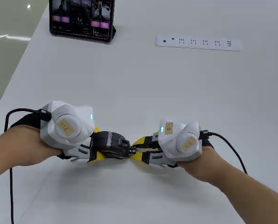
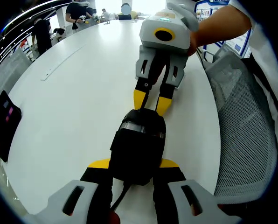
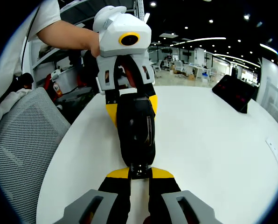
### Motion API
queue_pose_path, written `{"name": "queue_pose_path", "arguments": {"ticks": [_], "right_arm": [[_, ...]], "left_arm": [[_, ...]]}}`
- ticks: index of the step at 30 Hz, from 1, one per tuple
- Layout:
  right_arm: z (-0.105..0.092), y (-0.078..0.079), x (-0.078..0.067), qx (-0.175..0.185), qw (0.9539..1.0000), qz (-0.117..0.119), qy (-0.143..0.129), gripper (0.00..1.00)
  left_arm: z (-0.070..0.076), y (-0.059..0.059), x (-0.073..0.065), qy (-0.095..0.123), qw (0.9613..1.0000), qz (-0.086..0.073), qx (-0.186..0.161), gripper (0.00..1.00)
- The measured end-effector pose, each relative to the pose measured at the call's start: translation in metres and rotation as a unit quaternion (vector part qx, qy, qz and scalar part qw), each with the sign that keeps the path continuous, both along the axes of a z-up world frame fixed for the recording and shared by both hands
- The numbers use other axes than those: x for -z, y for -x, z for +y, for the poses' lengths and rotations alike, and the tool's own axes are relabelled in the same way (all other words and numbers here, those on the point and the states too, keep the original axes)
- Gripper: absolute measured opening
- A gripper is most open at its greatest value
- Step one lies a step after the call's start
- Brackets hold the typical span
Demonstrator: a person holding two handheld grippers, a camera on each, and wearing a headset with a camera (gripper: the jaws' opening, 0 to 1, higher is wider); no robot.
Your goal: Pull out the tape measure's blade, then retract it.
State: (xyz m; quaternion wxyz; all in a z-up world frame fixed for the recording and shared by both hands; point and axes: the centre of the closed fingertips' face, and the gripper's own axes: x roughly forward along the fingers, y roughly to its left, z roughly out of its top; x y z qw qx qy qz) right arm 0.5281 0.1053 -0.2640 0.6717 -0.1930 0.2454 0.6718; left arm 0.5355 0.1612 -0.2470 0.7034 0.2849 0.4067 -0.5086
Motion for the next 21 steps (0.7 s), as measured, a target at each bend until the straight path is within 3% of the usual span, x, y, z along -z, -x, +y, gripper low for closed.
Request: {"name": "queue_pose_path", "arguments": {"ticks": [14, 21], "right_arm": [[-0.003, 0.0, -0.001, -0.005, 1.0, -0.006, 0.003, 0.1], [-0.015, 0.0, -0.002, -0.002, 1.0, -0.004, 0.006, 0.1]], "left_arm": [[0.001, -0.001, 0.0, 0.001, 1.0, -0.001, 0.0, 0.28], [0.001, -0.001, 0.001, 0.001, 1.0, -0.001, 0.001, 0.28]]}}
